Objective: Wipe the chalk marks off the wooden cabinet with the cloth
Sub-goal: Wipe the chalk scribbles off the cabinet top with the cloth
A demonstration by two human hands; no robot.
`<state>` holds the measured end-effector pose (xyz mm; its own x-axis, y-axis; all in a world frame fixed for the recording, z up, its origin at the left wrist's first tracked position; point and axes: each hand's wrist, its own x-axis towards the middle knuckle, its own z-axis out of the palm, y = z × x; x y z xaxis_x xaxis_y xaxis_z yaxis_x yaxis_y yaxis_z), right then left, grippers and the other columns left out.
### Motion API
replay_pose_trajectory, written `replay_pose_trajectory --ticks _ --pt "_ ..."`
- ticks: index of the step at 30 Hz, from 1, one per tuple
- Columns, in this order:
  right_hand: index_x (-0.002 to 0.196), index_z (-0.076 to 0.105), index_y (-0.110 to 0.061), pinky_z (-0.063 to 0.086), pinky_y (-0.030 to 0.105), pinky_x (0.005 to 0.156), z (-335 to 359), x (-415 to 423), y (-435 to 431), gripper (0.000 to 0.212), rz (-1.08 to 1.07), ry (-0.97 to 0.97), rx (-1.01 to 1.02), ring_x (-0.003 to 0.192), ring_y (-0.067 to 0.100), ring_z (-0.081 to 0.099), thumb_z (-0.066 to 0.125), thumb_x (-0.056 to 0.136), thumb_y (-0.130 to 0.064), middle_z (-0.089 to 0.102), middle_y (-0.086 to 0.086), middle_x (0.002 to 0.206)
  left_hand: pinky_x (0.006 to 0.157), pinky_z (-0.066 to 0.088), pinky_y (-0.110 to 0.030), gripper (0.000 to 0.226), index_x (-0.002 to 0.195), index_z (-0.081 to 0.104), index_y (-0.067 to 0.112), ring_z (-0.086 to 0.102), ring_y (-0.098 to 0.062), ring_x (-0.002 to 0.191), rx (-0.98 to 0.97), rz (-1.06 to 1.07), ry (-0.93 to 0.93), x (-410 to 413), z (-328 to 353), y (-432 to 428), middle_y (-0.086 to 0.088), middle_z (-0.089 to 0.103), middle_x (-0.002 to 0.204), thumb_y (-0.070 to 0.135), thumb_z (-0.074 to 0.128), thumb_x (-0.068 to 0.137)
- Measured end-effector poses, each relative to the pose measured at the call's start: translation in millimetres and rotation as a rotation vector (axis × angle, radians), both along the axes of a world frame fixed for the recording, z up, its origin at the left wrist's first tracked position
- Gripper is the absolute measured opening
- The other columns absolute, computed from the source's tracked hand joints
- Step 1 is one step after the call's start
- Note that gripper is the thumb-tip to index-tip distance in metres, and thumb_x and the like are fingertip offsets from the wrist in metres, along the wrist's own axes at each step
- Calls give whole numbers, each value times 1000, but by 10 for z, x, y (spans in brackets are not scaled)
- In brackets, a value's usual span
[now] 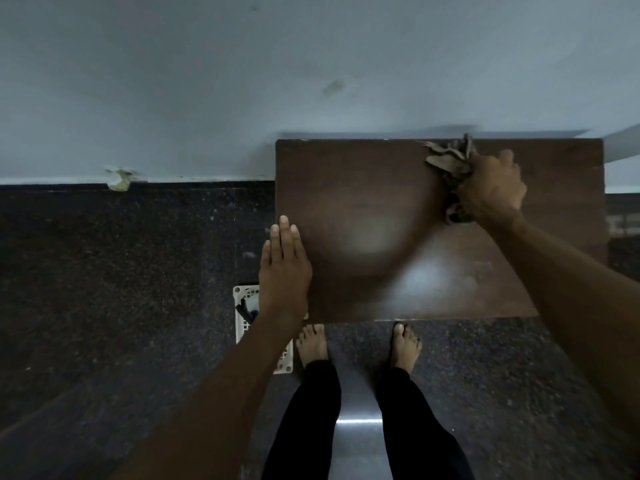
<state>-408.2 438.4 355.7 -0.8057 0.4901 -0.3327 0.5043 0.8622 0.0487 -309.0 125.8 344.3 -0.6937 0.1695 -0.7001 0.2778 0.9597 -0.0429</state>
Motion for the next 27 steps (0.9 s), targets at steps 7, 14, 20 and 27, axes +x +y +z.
replay_pose_trajectory --ticks 7,14,20,27 --pt "116 65 -4 49 52 89 -15 1089 479 31 -254 56 -23 107 48 53 55 86 -7 46 21 124 128 1 -46 152 154 -21 -10 -13 -44 157 -3 -7 16 -2 28 -2 -33 -24 163 43 92 67" --pt "136 56 -10 31 32 57 -149 2035 -365 57 -7 92 -174 87 38 53 67 80 -1 53 19 108 128 2 -47 158 154 -19 -11 -13 -45 156 23 -11 23 11 33 6 -35 -24 163 43 95 59" --pt "129 61 -16 52 34 53 -192 1707 -562 78 431 81 -276 99 28 46 86 54 -13 55 9 114 129 3 -47 158 152 -24 -12 -15 -45 156 -57 -25 -8 -1 80 93 -36 -27 161 45 93 62" --pt "129 57 -12 45 42 76 -101 747 398 32 -1 216 -189 111 38 51 55 97 -13 49 16 123 129 1 -46 158 152 -25 -11 -18 -44 155 -50 -9 -8 9 74 68 -34 -30 160 42 94 63"
